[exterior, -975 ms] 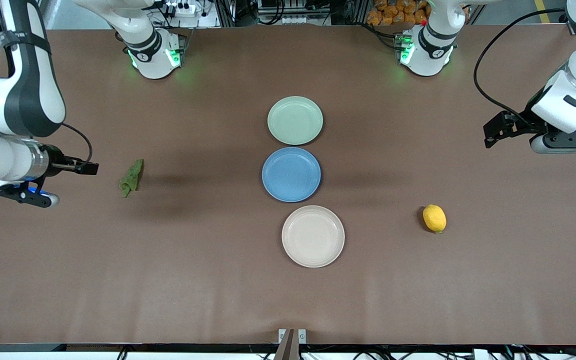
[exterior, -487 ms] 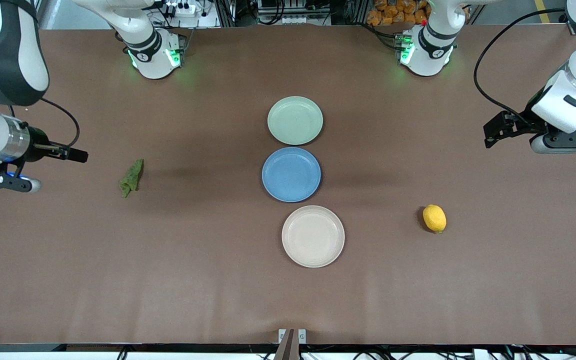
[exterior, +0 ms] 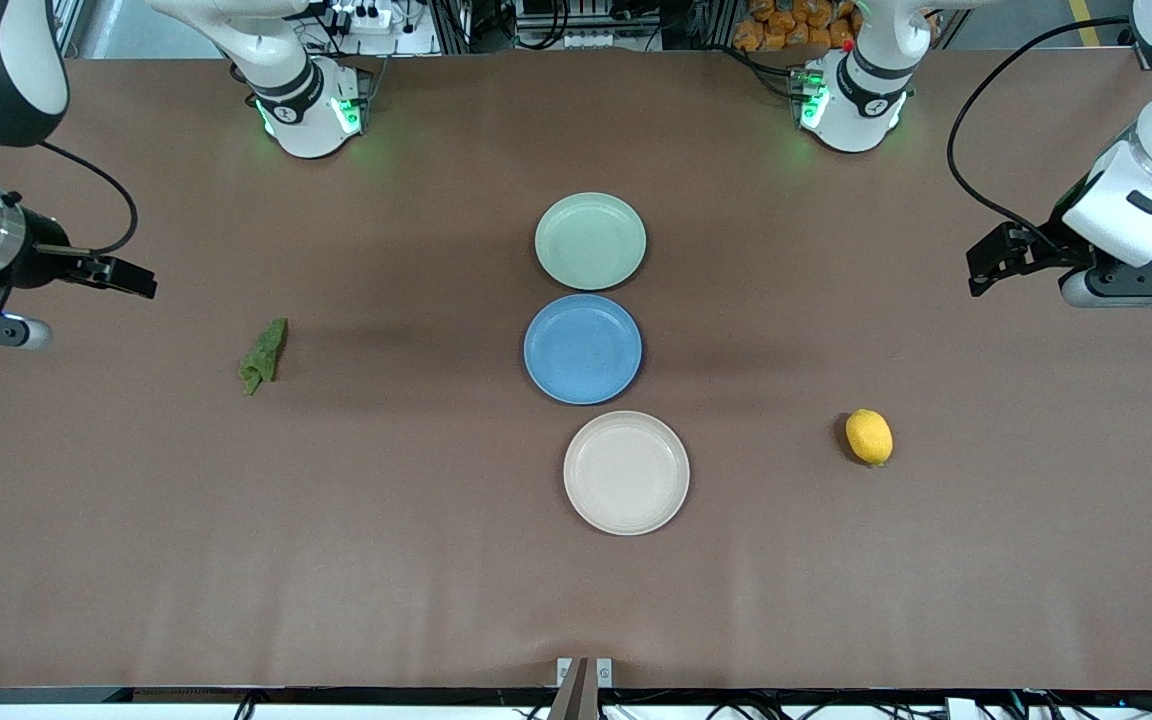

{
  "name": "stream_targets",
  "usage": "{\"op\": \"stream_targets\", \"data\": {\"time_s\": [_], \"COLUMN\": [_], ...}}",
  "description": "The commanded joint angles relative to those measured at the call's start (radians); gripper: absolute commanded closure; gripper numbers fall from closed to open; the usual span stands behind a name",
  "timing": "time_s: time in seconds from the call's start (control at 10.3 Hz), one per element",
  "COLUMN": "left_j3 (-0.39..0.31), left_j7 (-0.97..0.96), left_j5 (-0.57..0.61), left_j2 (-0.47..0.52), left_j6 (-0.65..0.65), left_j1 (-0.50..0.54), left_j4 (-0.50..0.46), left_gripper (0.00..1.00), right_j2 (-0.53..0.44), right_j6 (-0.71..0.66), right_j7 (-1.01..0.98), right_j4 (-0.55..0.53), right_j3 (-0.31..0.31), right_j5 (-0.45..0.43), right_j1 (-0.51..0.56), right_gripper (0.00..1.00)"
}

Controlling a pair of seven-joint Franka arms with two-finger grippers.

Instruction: Pick lemon and lettuce from plates

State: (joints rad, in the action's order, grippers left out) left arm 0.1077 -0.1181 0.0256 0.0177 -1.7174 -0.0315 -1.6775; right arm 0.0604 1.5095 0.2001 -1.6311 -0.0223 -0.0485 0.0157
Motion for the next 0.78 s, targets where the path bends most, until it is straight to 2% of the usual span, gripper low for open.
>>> {"op": "stream_targets", "data": {"time_s": [0.0, 0.29, 0.68], "left_j3": [0.001, 0.001, 0.0], "left_j7": [0.021, 0.02, 0.021], "left_j5": [-0.019, -0.019, -0.019], "left_j2": [0.001, -0.001, -0.001], "left_j6": [0.009, 0.007, 0.007], "left_j1": [0.007, 0.007, 0.007], "left_j4": [0.007, 0.007, 0.007], "left_gripper": [0.0, 0.0, 0.0], "right_j2": [-0.01, 0.001, 0.007], "right_j6": [-0.012, -0.083, -0.084], "right_j7": [-0.025, -0.024, -0.024], "right_j4": [0.051, 0.134, 0.151], "right_j3": [-0.001, -0.007, -0.007], "right_j5": [0.018, 0.019, 0.027], "right_j1": [0.013, 0.009, -0.01], "right_gripper": [0.0, 0.0, 0.0]}}
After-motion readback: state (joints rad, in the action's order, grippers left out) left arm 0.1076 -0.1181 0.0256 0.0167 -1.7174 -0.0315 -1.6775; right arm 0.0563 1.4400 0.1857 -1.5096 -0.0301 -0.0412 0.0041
